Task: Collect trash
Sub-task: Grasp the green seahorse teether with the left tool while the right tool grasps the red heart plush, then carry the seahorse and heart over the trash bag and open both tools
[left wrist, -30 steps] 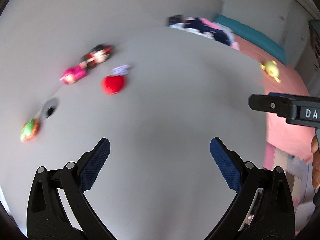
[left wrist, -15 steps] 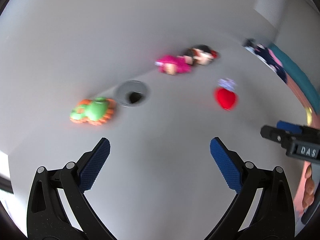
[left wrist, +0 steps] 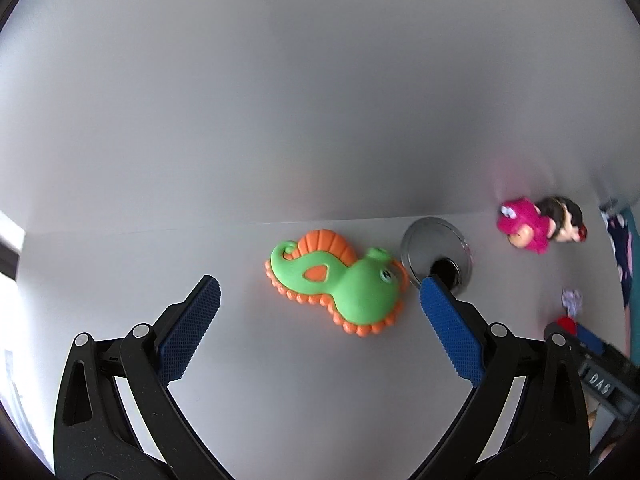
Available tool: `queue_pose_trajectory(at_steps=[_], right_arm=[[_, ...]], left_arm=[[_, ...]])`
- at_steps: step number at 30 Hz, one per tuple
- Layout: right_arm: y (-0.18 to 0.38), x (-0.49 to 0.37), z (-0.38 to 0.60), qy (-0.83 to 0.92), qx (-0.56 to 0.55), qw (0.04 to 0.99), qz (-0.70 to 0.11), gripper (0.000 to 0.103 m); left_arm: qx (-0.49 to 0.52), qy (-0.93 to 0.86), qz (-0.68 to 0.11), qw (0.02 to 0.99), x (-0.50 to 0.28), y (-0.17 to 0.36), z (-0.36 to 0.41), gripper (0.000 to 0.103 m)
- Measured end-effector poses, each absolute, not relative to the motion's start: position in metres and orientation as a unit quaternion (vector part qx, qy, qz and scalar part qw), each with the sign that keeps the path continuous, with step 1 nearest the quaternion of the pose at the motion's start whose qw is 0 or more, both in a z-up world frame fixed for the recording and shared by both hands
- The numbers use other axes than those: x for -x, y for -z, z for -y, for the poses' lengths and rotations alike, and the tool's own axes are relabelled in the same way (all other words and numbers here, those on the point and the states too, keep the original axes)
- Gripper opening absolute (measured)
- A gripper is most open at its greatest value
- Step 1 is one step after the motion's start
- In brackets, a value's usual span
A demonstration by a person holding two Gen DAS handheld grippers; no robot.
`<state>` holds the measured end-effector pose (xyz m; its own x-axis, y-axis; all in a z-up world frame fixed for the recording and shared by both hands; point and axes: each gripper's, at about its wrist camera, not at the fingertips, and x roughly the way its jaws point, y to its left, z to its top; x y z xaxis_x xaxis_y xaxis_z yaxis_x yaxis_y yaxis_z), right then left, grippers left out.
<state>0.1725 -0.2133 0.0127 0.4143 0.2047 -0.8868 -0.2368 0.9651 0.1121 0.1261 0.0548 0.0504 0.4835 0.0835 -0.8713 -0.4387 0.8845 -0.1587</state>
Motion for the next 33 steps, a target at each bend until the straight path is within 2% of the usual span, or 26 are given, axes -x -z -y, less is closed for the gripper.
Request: queue_pose_trajectory(at_steps=[3,7,9,12,15,16,17,18,26,33], right_arm=[[-0.010,-0.174,0.211,-0.134,0.032,0.843,-0.520,0.045],[-0.009,-0.170,0.217,-0.140,0.020,0.840,-0.524,0.044],[-0.010,-0.166,0.225,-0.142,0.006,0.840,-0.523,0.044],[-0.014,-0.159,0.243,-0.149,-0.018,0.840,-0.521,0.044],[-0.021,-0.147,0.261,-0.147,-0.030,0.844,-0.515,0.044],[-0.024,-0.141,0.268,-0.144,-0.033,0.846,-0.512,0.044],[-0.026,-0.135,0.275,-0.143,-0.037,0.847,-0.510,0.044],[-0.029,-0.129,0.282,-0.141,-0.042,0.849,-0.508,0.044],[-0.050,-0.071,0.338,-0.111,-0.080,0.862,-0.488,0.044],[-0.062,-0.009,0.395,-0.067,-0.113,0.874,-0.467,0.044]], left_arm=[[0.200,-0.155,-0.492,0.833,-0.132,-0.044,-0.058,0.097],[0.211,-0.156,-0.498,0.827,-0.142,-0.037,-0.060,0.097],[0.203,-0.159,-0.498,0.828,-0.147,-0.036,-0.058,0.088],[0.181,-0.156,-0.490,0.838,-0.150,-0.038,-0.055,0.060],[0.189,-0.138,-0.485,0.843,-0.149,-0.041,-0.057,0.058],[0.191,-0.129,-0.483,0.844,-0.147,-0.042,-0.056,0.053],[0.196,-0.116,-0.483,0.846,-0.144,-0.043,-0.054,0.040],[0.199,-0.096,-0.484,0.847,-0.141,-0.045,-0.049,0.037],[0.152,-0.027,-0.470,0.869,-0.112,-0.072,0.001,0.036],[0.085,0.069,-0.456,0.883,-0.052,-0.095,0.093,0.036]])
